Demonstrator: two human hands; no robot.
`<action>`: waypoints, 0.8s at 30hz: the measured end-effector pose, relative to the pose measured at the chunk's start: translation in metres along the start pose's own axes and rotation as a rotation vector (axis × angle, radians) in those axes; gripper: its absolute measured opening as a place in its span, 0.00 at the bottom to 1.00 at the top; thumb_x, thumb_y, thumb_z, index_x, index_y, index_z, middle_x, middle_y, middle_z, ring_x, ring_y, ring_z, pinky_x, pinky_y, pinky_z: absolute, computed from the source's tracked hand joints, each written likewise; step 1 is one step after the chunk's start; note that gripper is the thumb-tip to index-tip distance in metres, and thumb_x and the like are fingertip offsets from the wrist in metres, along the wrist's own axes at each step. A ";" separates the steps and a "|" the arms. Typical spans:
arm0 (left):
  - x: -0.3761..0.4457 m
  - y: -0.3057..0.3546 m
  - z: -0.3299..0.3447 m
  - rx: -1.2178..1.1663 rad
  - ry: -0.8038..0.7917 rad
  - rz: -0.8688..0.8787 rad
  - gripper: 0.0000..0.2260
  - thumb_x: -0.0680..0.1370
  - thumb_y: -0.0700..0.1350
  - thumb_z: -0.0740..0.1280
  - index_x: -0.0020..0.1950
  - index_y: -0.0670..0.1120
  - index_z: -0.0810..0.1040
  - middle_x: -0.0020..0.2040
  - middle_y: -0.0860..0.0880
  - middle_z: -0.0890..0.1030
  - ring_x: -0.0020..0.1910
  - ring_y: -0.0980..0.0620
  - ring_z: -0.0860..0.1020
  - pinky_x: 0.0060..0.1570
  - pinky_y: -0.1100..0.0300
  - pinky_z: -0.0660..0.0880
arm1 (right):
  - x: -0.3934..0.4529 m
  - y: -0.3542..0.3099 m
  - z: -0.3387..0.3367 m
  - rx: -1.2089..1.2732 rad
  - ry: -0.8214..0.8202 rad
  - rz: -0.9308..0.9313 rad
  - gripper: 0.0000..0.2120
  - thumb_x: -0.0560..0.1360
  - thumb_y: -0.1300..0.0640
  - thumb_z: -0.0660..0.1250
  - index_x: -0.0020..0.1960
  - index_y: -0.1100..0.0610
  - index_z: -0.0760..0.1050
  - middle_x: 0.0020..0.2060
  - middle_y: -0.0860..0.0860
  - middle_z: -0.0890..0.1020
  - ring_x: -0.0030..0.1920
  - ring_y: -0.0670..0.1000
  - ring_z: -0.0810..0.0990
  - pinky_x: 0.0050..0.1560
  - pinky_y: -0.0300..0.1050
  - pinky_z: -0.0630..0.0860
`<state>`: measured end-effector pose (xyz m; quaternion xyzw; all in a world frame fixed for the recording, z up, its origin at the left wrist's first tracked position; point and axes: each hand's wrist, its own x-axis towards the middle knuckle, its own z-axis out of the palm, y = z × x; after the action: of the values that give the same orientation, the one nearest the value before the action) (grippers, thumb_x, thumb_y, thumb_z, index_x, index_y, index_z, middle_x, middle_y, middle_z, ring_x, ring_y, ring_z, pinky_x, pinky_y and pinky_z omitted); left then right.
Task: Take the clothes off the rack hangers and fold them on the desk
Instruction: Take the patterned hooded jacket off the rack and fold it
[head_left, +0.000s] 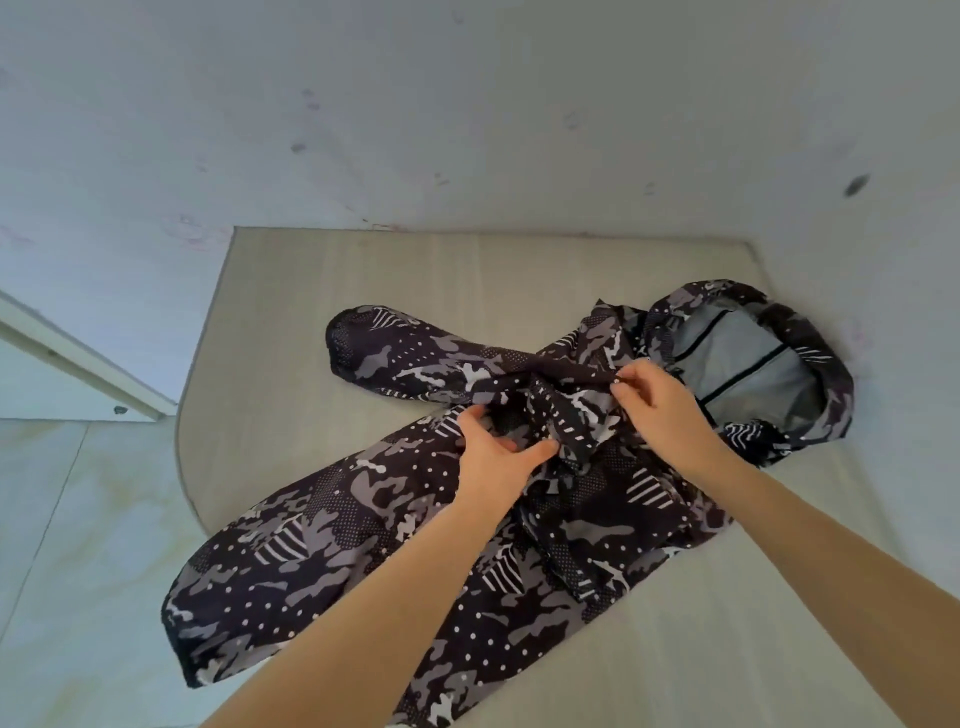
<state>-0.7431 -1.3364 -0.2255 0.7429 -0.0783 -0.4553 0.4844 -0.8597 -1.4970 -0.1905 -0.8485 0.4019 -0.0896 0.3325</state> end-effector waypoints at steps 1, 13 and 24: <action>-0.002 0.003 0.003 -0.025 0.008 0.011 0.44 0.69 0.51 0.78 0.75 0.49 0.53 0.52 0.48 0.79 0.51 0.54 0.77 0.53 0.60 0.68 | -0.004 0.005 -0.008 0.093 -0.013 0.043 0.04 0.80 0.56 0.62 0.49 0.57 0.69 0.42 0.50 0.78 0.41 0.49 0.77 0.45 0.43 0.74; -0.037 0.007 0.038 0.410 0.013 0.299 0.06 0.74 0.45 0.73 0.48 0.48 0.78 0.37 0.58 0.79 0.36 0.61 0.76 0.37 0.72 0.69 | -0.021 0.052 -0.026 0.105 -0.312 0.299 0.22 0.77 0.52 0.67 0.69 0.53 0.67 0.60 0.51 0.77 0.62 0.51 0.76 0.64 0.47 0.71; -0.069 -0.047 0.040 0.228 -0.227 0.241 0.03 0.80 0.42 0.63 0.50 0.47 0.69 0.41 0.44 0.75 0.40 0.52 0.73 0.46 0.51 0.75 | -0.060 0.087 -0.034 0.067 0.029 0.312 0.10 0.82 0.58 0.57 0.48 0.60 0.74 0.43 0.54 0.78 0.44 0.51 0.75 0.39 0.37 0.68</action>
<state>-0.8280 -1.2995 -0.2264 0.7220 -0.2719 -0.4633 0.4361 -0.9679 -1.5084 -0.2134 -0.7626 0.5305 -0.0625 0.3647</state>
